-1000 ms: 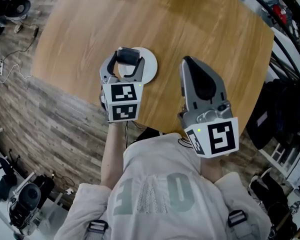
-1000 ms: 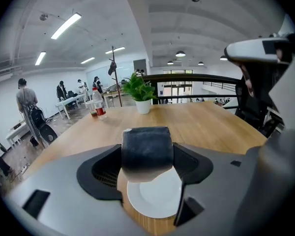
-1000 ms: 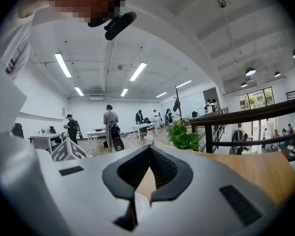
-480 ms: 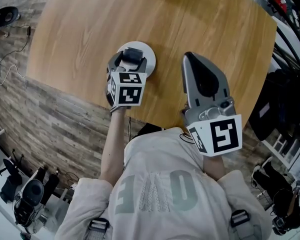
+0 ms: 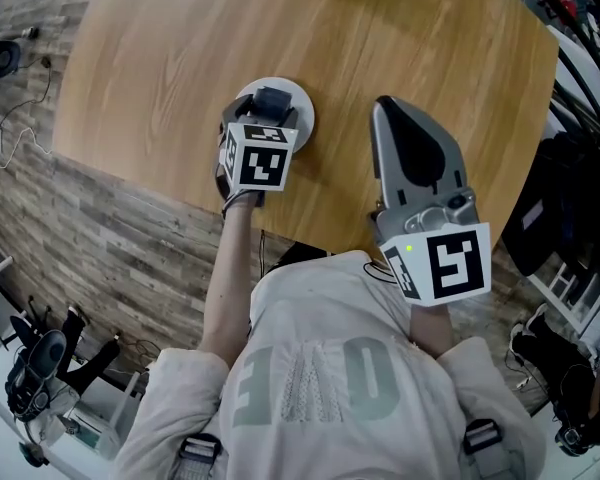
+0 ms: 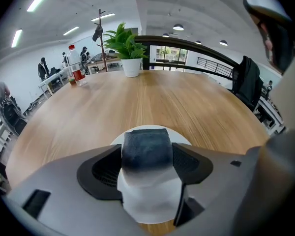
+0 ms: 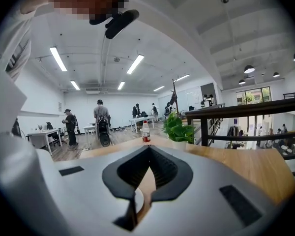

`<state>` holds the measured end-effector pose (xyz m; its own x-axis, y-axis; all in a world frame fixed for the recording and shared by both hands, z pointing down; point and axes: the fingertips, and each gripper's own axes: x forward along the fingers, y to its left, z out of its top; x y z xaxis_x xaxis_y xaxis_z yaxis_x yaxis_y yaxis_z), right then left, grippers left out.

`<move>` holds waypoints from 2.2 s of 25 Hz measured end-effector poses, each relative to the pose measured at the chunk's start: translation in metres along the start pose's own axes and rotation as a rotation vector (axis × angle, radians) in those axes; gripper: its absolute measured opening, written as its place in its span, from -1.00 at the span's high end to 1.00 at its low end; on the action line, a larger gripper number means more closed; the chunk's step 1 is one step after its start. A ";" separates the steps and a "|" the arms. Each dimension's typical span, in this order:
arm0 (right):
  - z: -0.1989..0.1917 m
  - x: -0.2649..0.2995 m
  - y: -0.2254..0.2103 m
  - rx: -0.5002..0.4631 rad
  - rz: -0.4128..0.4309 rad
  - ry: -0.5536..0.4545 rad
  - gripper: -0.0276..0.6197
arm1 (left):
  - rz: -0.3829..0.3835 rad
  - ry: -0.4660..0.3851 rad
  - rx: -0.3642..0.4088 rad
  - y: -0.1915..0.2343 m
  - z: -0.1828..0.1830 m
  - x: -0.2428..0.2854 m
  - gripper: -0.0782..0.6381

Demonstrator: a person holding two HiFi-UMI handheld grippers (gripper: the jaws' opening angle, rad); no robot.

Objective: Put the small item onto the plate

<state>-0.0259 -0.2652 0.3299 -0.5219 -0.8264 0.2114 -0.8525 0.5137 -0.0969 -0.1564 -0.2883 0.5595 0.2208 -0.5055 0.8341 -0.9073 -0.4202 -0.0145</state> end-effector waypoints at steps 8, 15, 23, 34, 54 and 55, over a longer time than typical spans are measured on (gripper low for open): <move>0.000 0.000 0.008 0.004 0.024 0.002 0.86 | -0.001 0.031 -0.008 0.000 -0.011 0.005 -0.09; 0.001 0.000 0.008 0.003 0.035 -0.003 0.86 | -0.020 0.030 -0.010 -0.002 -0.009 0.009 -0.10; 0.001 -0.002 0.015 -0.006 0.048 -0.007 0.86 | -0.018 0.021 -0.007 -0.002 -0.011 0.008 -0.09; 0.011 -0.002 0.018 -0.021 0.068 -0.028 0.86 | 0.014 -0.027 -0.026 0.003 -0.001 -0.004 -0.10; 0.072 -0.016 0.060 -0.147 0.168 -0.207 0.86 | 0.207 -0.717 -0.123 0.037 0.131 -0.222 -0.09; 0.075 -0.017 0.063 -0.154 0.170 -0.221 0.86 | 0.218 -0.761 -0.121 0.037 0.134 -0.237 -0.09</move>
<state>-0.0729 -0.2356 0.2467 -0.6646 -0.7471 -0.0130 -0.7469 0.6638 0.0389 -0.1941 -0.2849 0.2875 0.1782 -0.9605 0.2137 -0.9810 -0.1903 -0.0373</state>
